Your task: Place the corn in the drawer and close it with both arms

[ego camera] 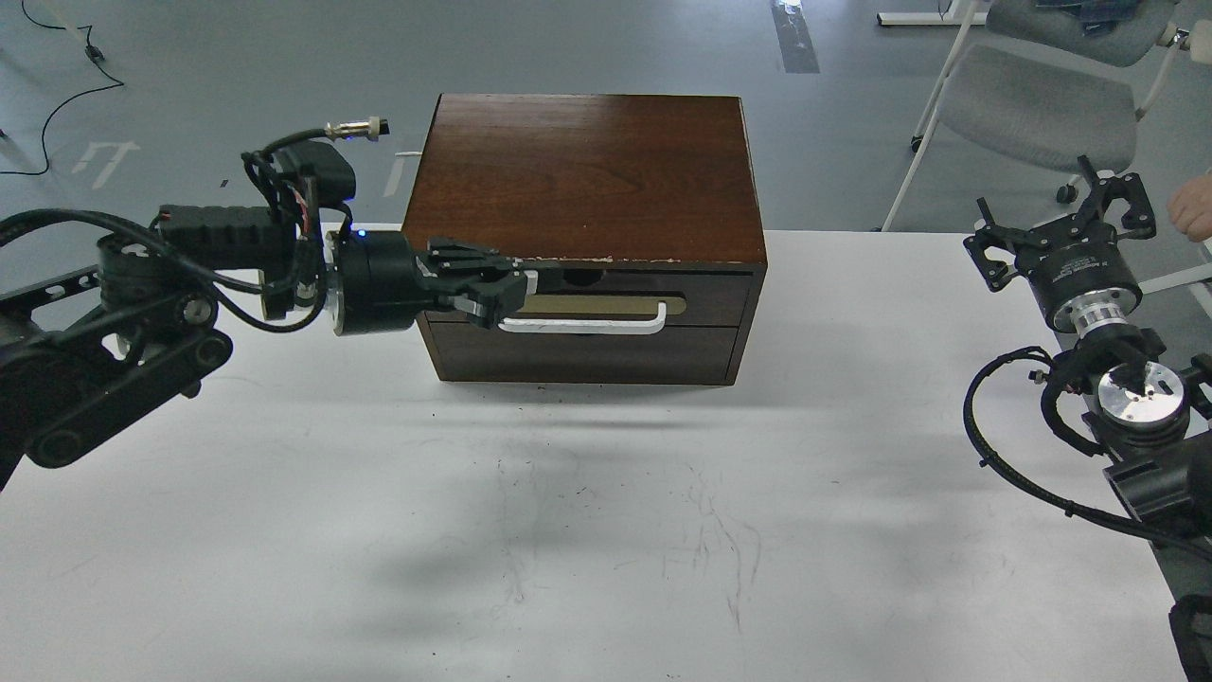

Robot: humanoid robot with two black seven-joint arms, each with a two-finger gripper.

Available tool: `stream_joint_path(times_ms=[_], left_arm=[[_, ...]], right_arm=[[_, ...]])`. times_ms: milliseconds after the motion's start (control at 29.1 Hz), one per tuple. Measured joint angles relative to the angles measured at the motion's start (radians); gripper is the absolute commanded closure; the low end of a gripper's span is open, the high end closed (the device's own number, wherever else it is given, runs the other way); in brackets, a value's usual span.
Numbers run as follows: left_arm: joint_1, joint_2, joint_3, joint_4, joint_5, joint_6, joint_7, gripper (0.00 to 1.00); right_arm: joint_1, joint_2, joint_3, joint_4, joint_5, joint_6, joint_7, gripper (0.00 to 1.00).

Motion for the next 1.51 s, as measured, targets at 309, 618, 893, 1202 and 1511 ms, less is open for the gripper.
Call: stream_joint_path(times_ms=[309, 618, 893, 1202, 1511], left_arm=[[-0.007, -0.009, -0.063, 0.355, -0.652, -0.006, 0.0, 0.28], [0.014, -0.044, -0.057, 0.664, -1.349, -0.029, 0.124, 0.11], [0.034, -0.161, -0.061, 0.897, -1.551, -0.097, 0.277, 0.1], [0.035, -0.253, -0.061, 1.028, -1.608, -0.108, 0.301, 0.02], [0.045, -0.247, -0.053, 1.031, -1.609, -0.107, 0.297, 0.02]], right_arm=[[0.012, 0.005, -0.001, -0.003, -0.003, 0.0, 0.0, 0.0], [0.01, 0.016, 0.018, -0.005, -0.002, 0.0, 0.025, 0.0], [0.025, 0.044, 0.047, -0.006, 0.004, 0.0, 0.024, 0.0], [0.024, 0.066, 0.051, -0.007, 0.01, 0.0, 0.017, 0.0], [0.022, 0.069, 0.029, -0.031, 0.006, 0.0, 0.019, 0.0]])
